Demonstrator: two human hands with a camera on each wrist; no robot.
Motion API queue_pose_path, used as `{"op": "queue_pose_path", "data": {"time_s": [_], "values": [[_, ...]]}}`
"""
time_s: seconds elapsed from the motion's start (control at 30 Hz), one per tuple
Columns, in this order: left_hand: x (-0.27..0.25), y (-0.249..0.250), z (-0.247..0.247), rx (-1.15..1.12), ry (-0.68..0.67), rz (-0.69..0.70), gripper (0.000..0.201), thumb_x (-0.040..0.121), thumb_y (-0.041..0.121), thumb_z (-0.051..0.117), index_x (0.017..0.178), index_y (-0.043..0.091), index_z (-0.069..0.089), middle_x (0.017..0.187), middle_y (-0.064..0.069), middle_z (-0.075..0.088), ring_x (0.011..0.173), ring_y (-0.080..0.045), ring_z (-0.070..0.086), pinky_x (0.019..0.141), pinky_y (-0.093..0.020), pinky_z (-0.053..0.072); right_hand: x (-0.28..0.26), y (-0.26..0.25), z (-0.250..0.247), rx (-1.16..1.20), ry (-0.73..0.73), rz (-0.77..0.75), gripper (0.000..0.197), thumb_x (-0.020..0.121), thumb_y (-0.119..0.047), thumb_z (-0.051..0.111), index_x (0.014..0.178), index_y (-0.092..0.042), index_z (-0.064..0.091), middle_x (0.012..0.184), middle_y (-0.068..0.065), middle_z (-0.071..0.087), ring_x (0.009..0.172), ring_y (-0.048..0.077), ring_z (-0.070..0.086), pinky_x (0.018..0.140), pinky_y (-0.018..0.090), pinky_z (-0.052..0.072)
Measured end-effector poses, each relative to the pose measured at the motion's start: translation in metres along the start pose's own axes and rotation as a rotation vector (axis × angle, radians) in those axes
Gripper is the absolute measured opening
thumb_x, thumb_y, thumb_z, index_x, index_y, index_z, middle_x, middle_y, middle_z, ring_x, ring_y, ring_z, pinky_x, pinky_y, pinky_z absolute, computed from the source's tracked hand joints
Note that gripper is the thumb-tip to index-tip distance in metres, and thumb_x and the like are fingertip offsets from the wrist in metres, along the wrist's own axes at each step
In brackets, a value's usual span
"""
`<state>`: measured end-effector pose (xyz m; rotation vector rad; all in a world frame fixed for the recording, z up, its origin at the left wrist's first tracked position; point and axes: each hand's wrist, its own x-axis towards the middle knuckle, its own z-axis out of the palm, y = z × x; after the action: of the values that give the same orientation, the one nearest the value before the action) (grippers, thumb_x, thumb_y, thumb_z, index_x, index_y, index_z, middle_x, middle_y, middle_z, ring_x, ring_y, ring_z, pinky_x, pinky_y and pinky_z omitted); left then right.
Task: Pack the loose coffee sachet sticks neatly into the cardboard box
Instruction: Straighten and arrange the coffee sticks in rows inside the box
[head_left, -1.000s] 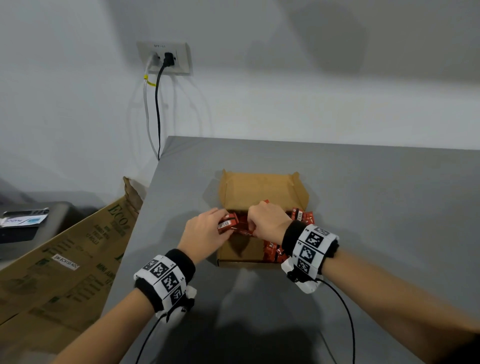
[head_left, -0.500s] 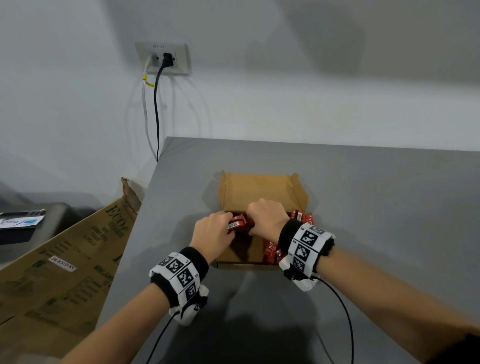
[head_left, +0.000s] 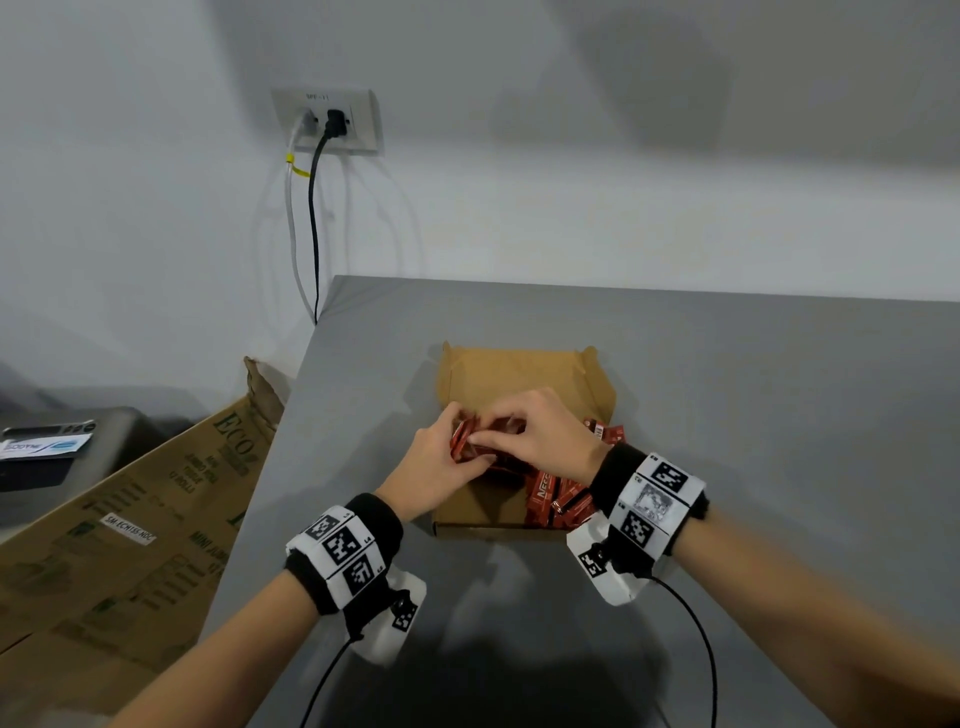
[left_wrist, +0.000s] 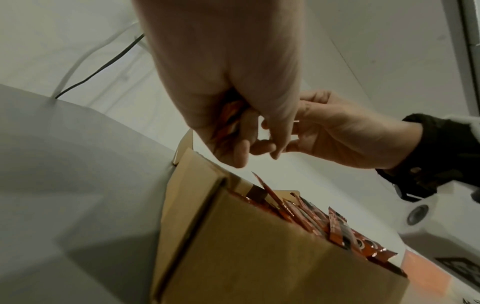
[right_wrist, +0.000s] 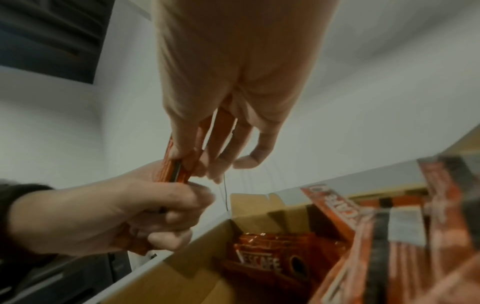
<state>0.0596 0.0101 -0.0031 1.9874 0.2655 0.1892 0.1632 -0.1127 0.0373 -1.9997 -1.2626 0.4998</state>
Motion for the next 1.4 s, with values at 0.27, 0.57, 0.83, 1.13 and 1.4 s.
{"op": "queue_pose_path", "data": {"time_s": [0.27,0.57,0.83,1.13,1.4], "values": [[-0.002,0.009,-0.001,-0.157,-0.094,-0.049,0.027,0.086,0.005,0.062,0.102,0.021,0.048,0.075,0.002,0.065,0.057,-0.011,0.063,0.059,-0.018,0.048,0.0,0.0,0.009,0.152,0.098,0.043,0.019,0.082,-0.02,0.069,0.09,-0.004,0.062,0.087,0.004,0.069,0.078,0.011,0.066,0.073,0.021,0.055],[-0.01,0.011,-0.008,-0.327,-0.077,-0.102,0.016,0.094,0.018,0.052,0.097,0.009,0.064,0.078,0.001,0.074,0.034,-0.01,0.051,0.043,-0.022,0.044,0.001,0.007,-0.005,0.211,0.197,0.177,0.022,0.086,-0.023,0.063,0.101,-0.008,0.059,0.072,-0.004,0.068,0.055,0.0,0.062,0.056,0.014,0.051],[-0.004,0.003,-0.007,-0.109,0.276,-0.032,0.011,0.078,0.014,0.073,0.079,0.019,0.064,0.076,-0.007,0.069,0.062,-0.017,0.06,0.059,-0.027,0.05,-0.006,0.007,-0.001,0.195,0.336,0.035,0.006,0.081,-0.009,0.068,0.086,-0.013,0.069,0.081,-0.01,0.065,0.078,0.004,0.063,0.074,0.017,0.052],[-0.001,-0.005,-0.014,-0.394,0.059,-0.253,0.025,0.095,0.02,0.05,0.106,0.001,0.063,0.054,-0.007,0.054,0.033,-0.005,0.031,0.036,-0.016,0.032,-0.019,0.022,0.008,0.085,0.376,-0.246,0.004,0.074,-0.001,0.073,0.076,-0.005,0.073,0.092,-0.004,0.067,0.088,0.007,0.064,0.078,0.021,0.055],[-0.004,-0.003,-0.011,-0.128,0.229,-0.041,0.014,0.083,0.009,0.067,0.08,0.023,0.065,0.09,0.004,0.066,0.091,-0.01,0.061,0.066,-0.011,0.051,-0.023,0.03,-0.001,0.013,0.161,0.033,0.031,0.085,-0.015,0.063,0.116,-0.018,0.062,0.11,-0.006,0.061,0.102,0.005,0.055,0.089,0.02,0.045]]}}
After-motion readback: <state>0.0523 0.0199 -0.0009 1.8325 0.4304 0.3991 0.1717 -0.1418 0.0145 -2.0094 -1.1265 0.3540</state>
